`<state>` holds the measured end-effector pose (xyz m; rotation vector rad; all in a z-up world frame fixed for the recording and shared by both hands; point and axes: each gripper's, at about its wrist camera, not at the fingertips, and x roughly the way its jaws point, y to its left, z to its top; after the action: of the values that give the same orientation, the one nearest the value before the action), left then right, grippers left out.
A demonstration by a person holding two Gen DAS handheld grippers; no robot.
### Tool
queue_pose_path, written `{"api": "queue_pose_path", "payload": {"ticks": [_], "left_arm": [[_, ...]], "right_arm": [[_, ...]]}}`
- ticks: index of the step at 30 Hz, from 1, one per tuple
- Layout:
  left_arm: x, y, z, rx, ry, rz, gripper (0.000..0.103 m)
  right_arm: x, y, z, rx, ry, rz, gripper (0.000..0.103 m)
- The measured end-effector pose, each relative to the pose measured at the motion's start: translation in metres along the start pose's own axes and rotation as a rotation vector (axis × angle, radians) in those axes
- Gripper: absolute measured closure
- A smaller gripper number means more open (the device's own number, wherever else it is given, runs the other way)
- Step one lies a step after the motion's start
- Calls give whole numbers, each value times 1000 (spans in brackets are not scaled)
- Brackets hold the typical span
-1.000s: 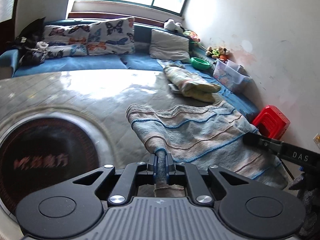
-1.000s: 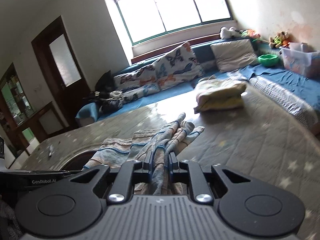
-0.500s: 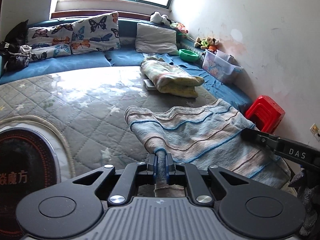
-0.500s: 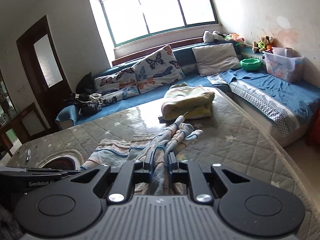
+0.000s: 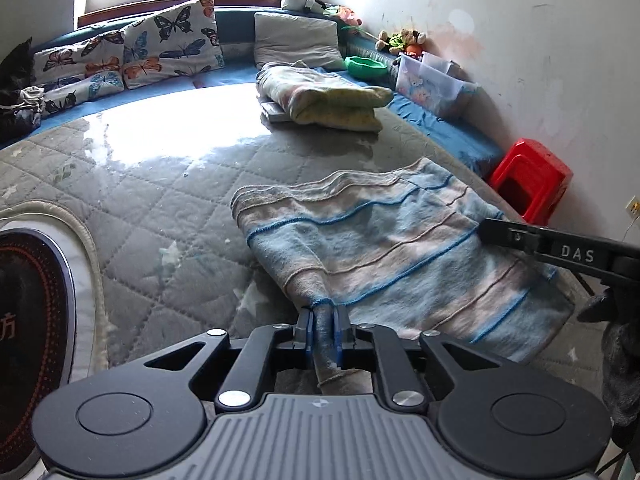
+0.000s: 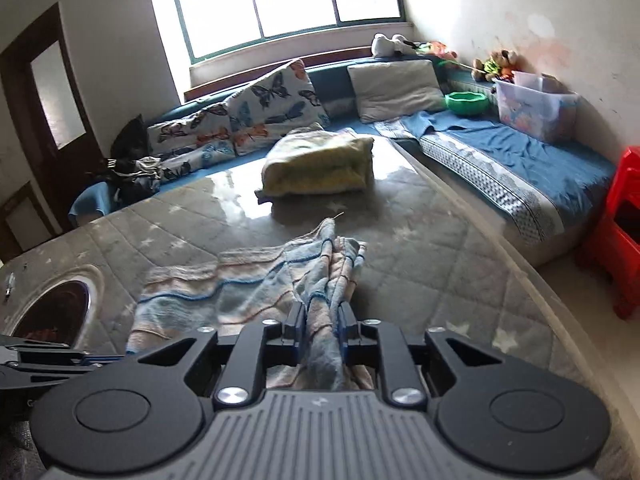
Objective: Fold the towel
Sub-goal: 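Drag the gripped towel edge with the left gripper across the mattress, then open the left gripper and release the towel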
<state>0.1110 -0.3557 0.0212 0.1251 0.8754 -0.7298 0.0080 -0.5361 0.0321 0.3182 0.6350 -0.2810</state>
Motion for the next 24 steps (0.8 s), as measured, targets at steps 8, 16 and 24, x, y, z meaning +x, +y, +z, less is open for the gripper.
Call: {"api": "queue_pose_path", "payload": {"ticks": [8,16,24], "left_arm": [[-2,4,-5,5,7,27,66],[-10,7,-14,16,14,30,52],[-22,2,-31,51,10,27,50]], "right_arm": [[-7,0,-7,-5,-19,-8,79],[-15,1,-29,-9,-11,-35,68],[-44,21,-46,-89,-59,4,60]]}}
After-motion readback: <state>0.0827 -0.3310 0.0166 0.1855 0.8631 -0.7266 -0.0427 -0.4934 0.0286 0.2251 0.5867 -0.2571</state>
